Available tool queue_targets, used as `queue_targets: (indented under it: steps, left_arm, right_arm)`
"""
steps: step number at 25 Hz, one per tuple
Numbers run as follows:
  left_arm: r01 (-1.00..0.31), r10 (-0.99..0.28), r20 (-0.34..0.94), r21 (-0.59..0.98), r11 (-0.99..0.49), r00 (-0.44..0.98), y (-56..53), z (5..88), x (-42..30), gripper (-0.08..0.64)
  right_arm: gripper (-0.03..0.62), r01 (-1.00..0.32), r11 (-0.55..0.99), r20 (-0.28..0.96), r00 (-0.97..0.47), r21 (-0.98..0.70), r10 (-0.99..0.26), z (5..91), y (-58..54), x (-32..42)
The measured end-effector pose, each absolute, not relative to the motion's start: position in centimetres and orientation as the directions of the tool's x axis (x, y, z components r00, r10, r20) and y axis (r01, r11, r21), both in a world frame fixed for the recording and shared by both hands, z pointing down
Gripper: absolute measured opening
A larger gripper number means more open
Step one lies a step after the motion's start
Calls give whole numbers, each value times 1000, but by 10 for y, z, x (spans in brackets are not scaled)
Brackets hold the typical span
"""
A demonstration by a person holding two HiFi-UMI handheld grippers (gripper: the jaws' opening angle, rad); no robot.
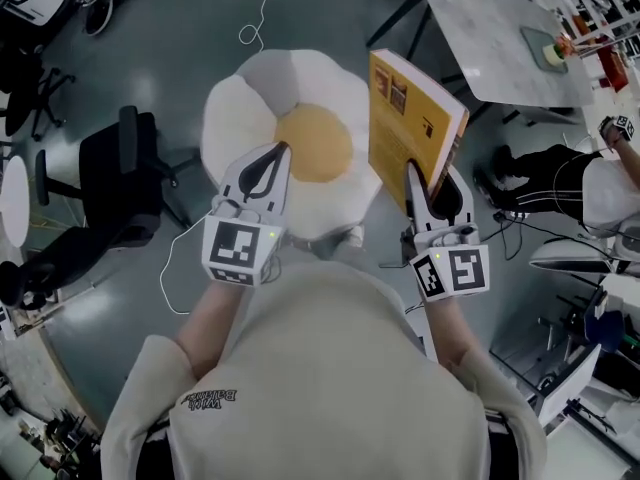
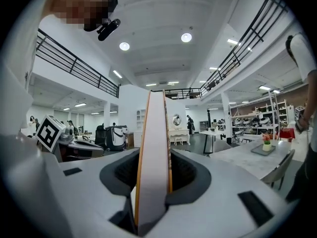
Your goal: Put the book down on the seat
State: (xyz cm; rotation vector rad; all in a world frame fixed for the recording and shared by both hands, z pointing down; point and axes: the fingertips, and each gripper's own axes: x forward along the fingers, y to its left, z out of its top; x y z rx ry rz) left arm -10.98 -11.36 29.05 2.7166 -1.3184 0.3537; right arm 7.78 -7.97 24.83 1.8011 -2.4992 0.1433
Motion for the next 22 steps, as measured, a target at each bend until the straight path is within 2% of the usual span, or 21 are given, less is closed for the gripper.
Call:
queue_targets:
  steps: [12, 17, 22]
  left_arm:
    - [-844, -828, 257, -73, -531, 499, -133, 315, -85, 9]
    - [-817, -788, 294, -36, -575, 541, -151, 372, -81, 9]
    - [-816, -740, 396, 46, -576, 544, -171, 455, -72, 9]
  right_arm:
    - [150, -889, 458, 217, -443, 19, -870, 296, -115, 97]
    - [150, -874, 485, 275, -461, 23, -844, 367, -150, 87]
    - [150, -843, 538, 384, -497, -2, -778, 458, -174, 88]
